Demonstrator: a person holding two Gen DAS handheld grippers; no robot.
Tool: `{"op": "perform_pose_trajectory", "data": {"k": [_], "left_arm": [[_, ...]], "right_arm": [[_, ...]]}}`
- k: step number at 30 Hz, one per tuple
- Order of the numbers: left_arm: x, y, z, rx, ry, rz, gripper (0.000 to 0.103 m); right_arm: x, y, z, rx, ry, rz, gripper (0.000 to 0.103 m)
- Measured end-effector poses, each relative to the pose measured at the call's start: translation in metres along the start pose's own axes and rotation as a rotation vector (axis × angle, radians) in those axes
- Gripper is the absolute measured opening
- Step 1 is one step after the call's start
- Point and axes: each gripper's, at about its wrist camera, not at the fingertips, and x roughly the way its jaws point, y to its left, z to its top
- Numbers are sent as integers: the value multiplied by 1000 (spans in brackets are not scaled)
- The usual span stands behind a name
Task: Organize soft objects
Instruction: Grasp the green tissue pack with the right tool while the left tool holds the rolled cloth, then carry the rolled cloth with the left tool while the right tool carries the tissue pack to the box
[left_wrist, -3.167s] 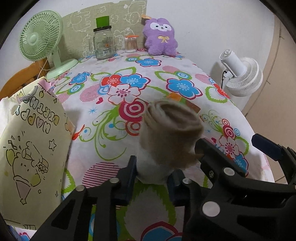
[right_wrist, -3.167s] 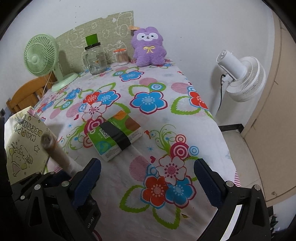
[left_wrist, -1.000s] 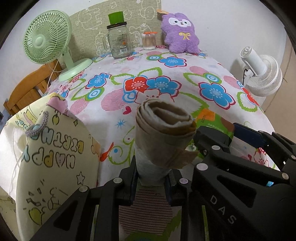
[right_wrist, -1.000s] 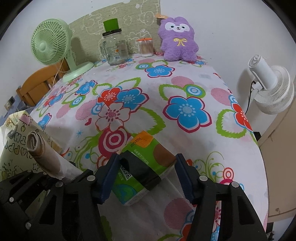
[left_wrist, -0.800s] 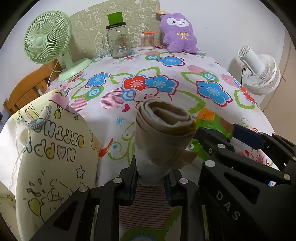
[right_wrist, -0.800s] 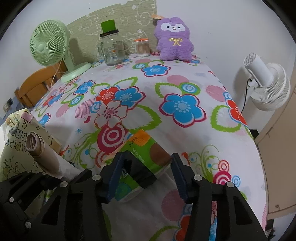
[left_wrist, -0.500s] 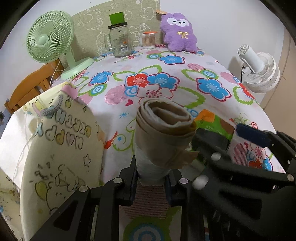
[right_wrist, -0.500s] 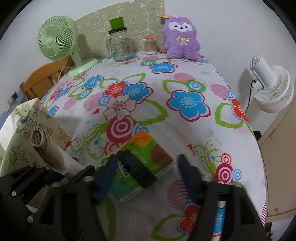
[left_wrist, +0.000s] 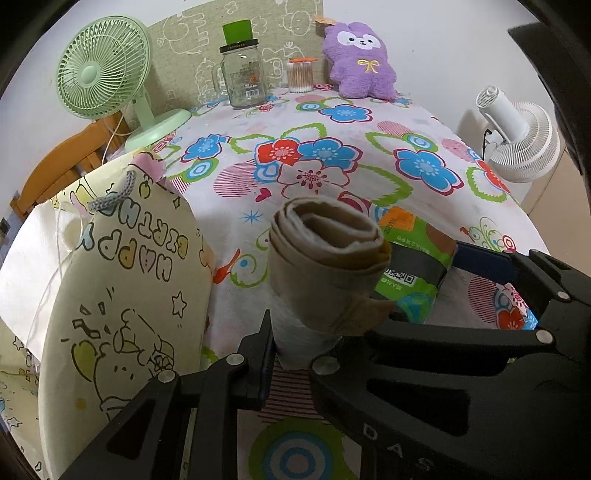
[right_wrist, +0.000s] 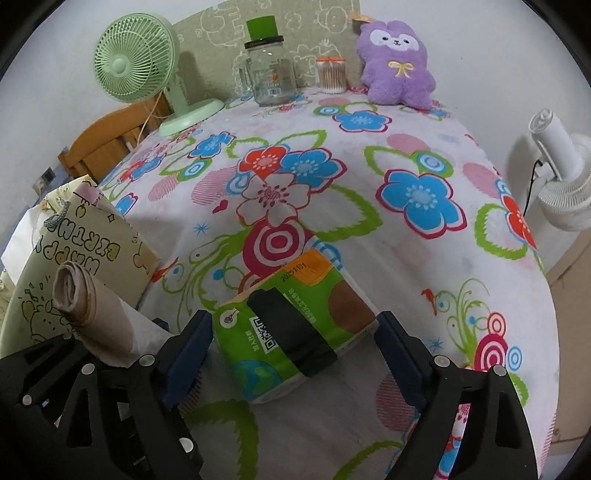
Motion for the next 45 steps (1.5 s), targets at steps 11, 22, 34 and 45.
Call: {"op": "perform_pose_trajectory", "data": {"k": [11, 22, 34, 45], "left_arm": [[1, -5, 3, 12, 3, -13, 24], [1, -14, 4, 32, -4, -18, 24], [-3, -12, 1, 32, -12, -36, 24], [-22, -11, 3, 40, -51, -41, 24]], "right_arm": [[-9, -15, -5, 44, -18, -135, 86], [-7, -18, -5, 62, 1, -70, 90], [-15, -18, -8, 77, -21, -119, 78], [-41, -12, -9, 79, -65, -135, 78]]}}
